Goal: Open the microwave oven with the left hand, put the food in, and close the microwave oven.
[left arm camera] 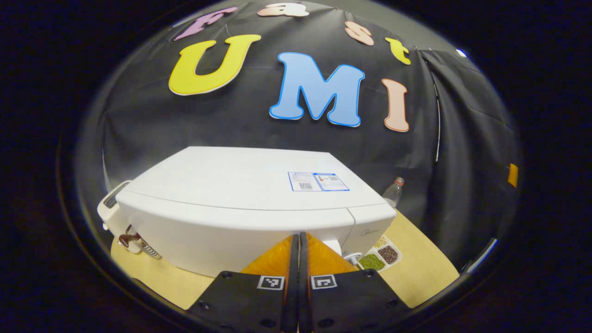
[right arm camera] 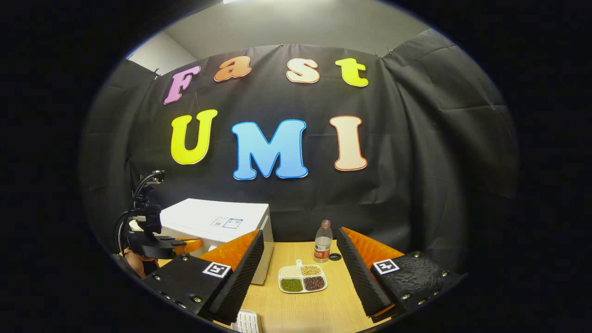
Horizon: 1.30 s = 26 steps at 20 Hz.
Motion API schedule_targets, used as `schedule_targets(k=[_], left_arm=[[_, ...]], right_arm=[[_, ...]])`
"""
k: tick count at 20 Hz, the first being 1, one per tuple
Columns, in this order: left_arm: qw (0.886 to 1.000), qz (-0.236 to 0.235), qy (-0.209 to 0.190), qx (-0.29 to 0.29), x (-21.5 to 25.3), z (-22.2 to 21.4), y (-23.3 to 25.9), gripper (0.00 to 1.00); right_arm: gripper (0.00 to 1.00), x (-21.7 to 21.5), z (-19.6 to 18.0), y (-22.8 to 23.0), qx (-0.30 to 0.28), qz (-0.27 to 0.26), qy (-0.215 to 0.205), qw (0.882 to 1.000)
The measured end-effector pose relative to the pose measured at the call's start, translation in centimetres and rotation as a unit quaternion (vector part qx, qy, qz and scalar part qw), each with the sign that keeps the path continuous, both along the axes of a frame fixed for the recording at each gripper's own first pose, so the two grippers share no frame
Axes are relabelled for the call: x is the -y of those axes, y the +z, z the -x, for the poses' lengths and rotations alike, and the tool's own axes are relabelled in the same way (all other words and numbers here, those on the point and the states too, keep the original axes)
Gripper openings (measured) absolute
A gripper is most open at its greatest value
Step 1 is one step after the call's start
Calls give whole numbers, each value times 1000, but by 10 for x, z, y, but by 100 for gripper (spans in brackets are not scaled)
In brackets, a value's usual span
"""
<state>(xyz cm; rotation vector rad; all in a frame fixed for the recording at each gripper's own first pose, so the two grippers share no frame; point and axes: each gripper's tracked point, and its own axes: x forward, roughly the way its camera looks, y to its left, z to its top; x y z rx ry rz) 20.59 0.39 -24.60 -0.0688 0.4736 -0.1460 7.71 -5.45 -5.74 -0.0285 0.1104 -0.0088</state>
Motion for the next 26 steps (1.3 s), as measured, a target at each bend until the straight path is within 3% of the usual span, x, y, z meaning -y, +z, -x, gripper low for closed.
schedule_targets(k=[4,7,8,11,14,26], left_arm=[[995,-34,43,85,-40,12,83,7],[986,-40,69,146,-67,60,167,100],[982,-42,81,166,-77,77,196,94],[967,-63,92,228,-97,121,266,96],[963,-73,90,242,-109,149,297,97],[957,-60,70,274,-140,204,328,97]], right_arm=[[96,-19,-2,26,18,-6,8,1000],[96,-39,0,54,39,-4,15,999],[96,-48,0,64,43,-3,21,999],[96,-72,3,81,48,-7,32,998],[96,-94,9,90,43,-19,41,998],[95,-127,57,114,64,-15,22,998]])
